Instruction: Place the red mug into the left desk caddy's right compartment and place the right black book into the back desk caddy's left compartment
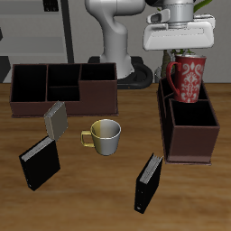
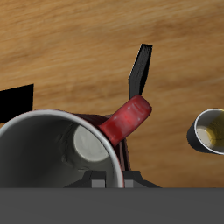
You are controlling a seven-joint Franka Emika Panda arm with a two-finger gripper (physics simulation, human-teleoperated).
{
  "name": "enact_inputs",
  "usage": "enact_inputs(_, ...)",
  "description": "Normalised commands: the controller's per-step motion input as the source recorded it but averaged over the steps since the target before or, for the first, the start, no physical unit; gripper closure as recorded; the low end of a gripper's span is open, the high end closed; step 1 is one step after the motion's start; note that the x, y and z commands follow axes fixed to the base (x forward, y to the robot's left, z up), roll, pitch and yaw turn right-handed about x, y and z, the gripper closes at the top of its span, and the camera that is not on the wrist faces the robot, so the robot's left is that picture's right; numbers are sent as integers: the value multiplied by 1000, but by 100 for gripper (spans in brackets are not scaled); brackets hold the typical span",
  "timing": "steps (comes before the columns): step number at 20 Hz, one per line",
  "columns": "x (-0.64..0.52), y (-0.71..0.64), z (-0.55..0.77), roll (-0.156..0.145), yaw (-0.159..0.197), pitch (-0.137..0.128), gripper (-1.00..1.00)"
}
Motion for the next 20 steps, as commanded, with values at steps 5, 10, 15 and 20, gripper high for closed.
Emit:
enact_inputs(5,-303,234,81,-17,21,-31,100)
enact_inputs(10,-317,317,55,69,7,-31,100)
enact_inputs(15,-80,271,-62,-20,2,7,100)
enact_inputs(20,11,124,-127,-3,40,16,100)
